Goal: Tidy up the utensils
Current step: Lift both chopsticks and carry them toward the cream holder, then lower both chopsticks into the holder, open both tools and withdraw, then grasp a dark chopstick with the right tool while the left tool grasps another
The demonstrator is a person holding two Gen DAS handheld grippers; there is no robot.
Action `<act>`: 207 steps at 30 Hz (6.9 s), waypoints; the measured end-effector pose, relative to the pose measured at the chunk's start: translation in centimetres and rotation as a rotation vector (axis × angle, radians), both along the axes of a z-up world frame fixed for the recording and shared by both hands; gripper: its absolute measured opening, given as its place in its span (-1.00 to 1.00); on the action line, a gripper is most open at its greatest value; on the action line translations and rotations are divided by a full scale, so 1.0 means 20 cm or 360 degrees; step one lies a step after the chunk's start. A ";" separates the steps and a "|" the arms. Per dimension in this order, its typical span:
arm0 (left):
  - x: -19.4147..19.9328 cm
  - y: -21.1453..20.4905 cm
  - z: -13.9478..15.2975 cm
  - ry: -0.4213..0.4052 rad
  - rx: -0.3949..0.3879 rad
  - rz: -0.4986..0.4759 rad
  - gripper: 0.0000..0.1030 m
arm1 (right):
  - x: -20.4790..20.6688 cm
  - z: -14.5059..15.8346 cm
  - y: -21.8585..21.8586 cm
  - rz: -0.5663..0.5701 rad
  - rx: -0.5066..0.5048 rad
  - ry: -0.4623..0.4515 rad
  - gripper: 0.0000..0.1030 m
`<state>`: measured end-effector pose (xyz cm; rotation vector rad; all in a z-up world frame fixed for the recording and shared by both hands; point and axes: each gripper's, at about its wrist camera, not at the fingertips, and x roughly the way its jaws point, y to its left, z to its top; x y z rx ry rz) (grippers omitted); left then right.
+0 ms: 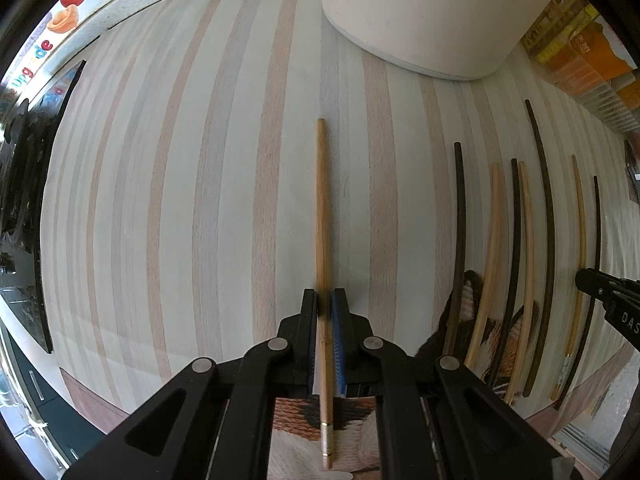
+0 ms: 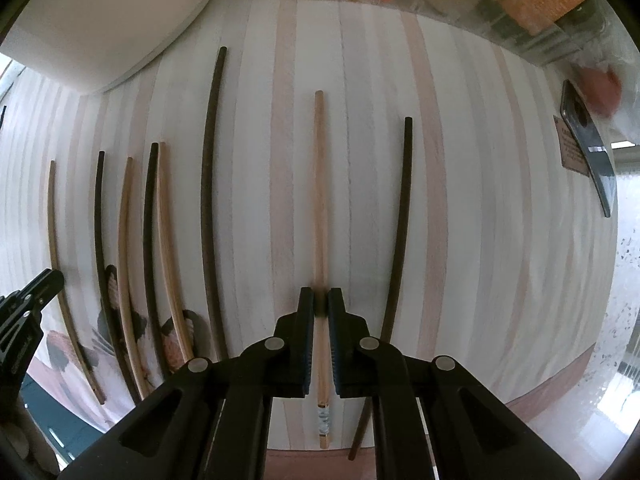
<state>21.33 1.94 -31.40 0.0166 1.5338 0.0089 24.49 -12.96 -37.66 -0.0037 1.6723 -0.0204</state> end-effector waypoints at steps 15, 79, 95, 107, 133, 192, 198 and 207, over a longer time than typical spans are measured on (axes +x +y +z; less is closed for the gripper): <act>-0.11 0.00 0.23 -0.0200 0.0034 -0.0039 -0.91 | -0.12 0.19 -0.15 -0.0115 0.0198 -0.0207 -0.86; 0.88 0.09 1.26 -0.1427 -0.0301 0.0184 -0.91 | 0.76 1.42 0.30 -0.0122 0.0631 -0.1781 -0.86; 0.50 0.23 1.46 -0.1181 -0.0175 0.0164 0.83 | 0.52 1.52 0.08 -0.0095 0.0672 -0.1569 -0.03; 0.10 0.05 0.94 -0.0812 0.0073 0.0120 1.00 | 0.05 1.21 -0.21 -0.0313 0.0350 -0.1209 0.63; -0.03 -0.24 0.03 -0.0147 -0.0021 -0.0063 -0.53 | -0.18 0.03 -0.16 -0.0004 0.0131 -0.0240 -0.88; 0.03 -0.32 0.00 -0.0032 -0.0049 -0.0053 -0.91 | -0.19 0.02 -0.11 0.0144 0.0073 -0.0060 -0.87; -0.11 -0.11 0.01 0.0011 -0.0077 -0.0043 -0.90 | -0.18 0.01 -0.08 0.0157 0.0050 -0.0012 -0.86; -0.06 -0.11 0.00 0.0006 -0.0067 -0.0031 -0.90 | -0.15 -0.03 -0.08 0.0200 0.0036 0.0036 -0.85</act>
